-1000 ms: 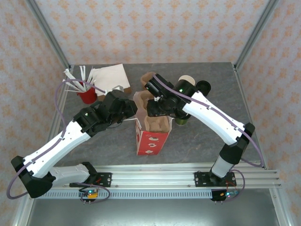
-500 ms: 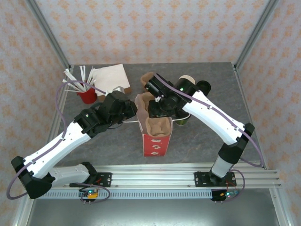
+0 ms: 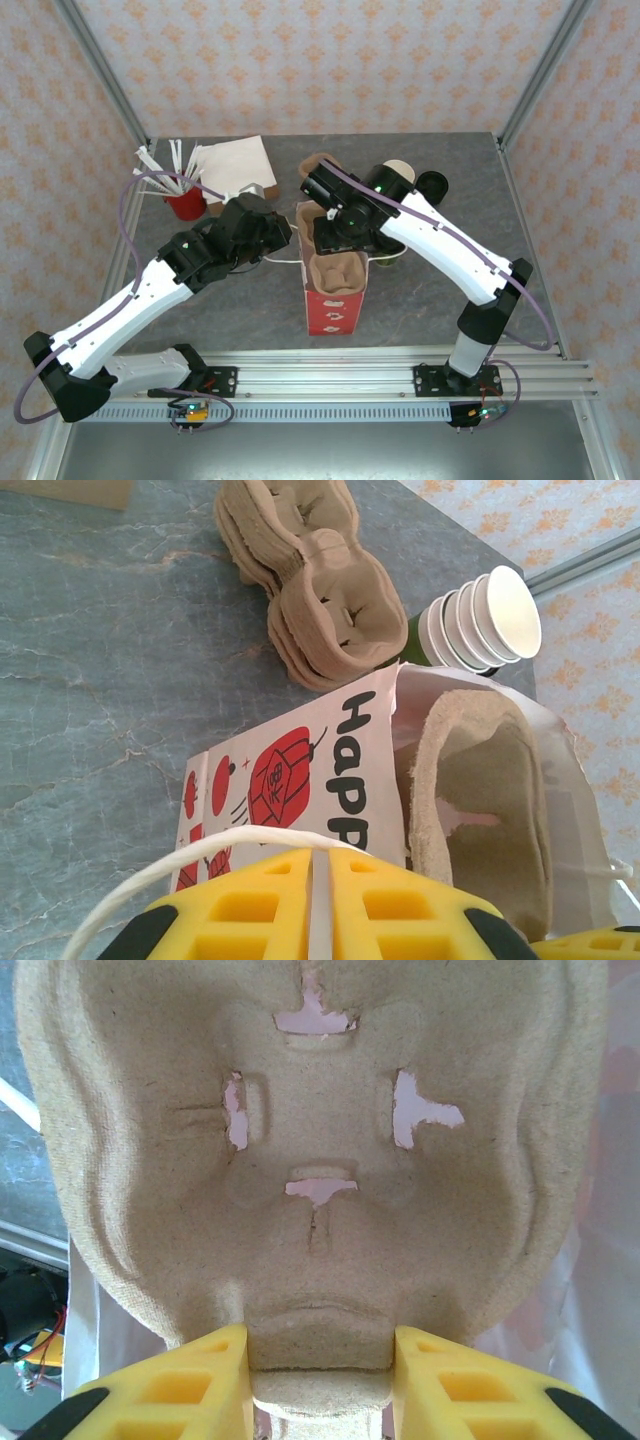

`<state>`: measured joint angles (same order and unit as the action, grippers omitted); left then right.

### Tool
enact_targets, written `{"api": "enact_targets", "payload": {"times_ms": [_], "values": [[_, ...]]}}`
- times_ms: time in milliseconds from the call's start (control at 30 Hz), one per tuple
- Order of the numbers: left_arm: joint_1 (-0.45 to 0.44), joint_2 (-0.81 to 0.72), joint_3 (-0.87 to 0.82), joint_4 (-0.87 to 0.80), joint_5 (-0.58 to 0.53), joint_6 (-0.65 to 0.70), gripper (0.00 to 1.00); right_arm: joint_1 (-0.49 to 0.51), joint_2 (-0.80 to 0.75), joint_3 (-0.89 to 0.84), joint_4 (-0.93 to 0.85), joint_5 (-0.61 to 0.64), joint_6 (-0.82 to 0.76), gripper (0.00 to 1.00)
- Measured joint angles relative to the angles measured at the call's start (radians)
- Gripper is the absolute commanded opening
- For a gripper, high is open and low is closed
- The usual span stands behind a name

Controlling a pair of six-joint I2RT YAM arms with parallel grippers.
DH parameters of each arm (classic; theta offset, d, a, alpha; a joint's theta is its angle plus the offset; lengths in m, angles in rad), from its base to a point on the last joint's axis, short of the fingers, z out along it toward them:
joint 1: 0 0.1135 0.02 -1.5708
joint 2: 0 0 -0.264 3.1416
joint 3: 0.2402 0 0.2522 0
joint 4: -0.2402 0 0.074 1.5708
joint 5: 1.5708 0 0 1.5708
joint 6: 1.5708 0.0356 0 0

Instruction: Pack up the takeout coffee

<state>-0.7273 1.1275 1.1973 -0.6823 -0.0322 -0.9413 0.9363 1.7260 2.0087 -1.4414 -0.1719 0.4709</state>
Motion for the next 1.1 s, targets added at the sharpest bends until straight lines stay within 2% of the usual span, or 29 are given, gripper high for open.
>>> {"api": "enact_targets", "payload": {"times_ms": [367,1100], "values": [[0.0,-0.004,-0.002,0.0,-0.003,0.021,0.15,-0.004,0.021,0.0,-0.04,0.064,0.0,0.37],[-0.007,-0.022,-0.028,0.046,-0.002,0.073,0.15,-0.006,0.04,-0.04,-0.076,0.07,0.029,0.37]]}}
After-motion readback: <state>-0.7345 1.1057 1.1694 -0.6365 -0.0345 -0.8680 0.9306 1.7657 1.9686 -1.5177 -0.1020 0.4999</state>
